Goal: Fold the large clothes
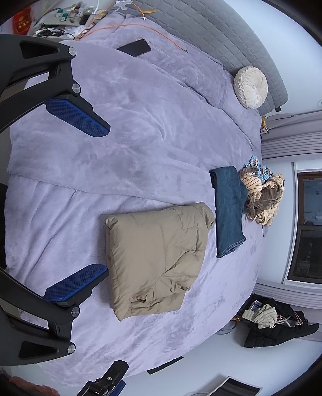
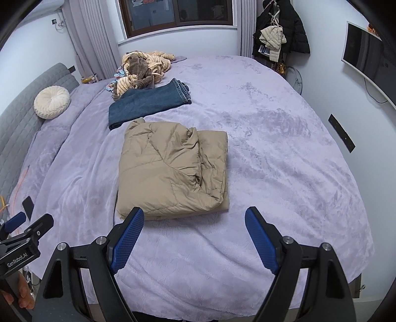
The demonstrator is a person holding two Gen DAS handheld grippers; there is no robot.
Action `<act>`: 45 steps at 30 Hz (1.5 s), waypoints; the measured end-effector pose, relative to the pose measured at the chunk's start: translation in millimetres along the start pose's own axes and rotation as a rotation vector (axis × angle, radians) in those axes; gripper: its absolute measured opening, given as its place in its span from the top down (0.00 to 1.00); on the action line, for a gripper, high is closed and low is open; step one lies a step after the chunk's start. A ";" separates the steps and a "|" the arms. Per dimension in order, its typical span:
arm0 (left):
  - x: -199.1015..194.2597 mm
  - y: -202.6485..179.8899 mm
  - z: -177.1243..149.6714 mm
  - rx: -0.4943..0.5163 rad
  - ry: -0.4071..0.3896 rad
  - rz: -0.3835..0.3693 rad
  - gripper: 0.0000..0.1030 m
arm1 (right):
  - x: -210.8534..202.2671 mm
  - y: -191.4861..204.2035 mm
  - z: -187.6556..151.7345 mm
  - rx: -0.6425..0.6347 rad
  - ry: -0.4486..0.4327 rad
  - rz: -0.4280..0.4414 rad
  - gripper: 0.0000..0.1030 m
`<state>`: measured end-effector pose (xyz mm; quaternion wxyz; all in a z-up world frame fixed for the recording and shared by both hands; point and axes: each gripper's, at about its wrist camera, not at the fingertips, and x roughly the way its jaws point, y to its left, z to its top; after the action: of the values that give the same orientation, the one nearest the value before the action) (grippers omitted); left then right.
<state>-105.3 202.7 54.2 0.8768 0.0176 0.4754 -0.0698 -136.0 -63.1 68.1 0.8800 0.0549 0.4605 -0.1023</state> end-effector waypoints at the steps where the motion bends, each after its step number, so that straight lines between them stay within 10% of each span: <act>1: 0.2 0.3 0.3 -0.002 0.001 0.002 0.00 | -0.1 0.5 0.8 -0.002 0.001 0.000 0.17; 45: 6.0 -3.9 6.2 0.011 0.003 0.014 0.00 | -1.5 2.3 3.5 -0.003 0.003 0.000 0.17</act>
<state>-97.5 197.5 52.8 0.8765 0.0257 0.4761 -0.0664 -133.5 -61.4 71.3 0.8795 0.0536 0.4618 -0.1017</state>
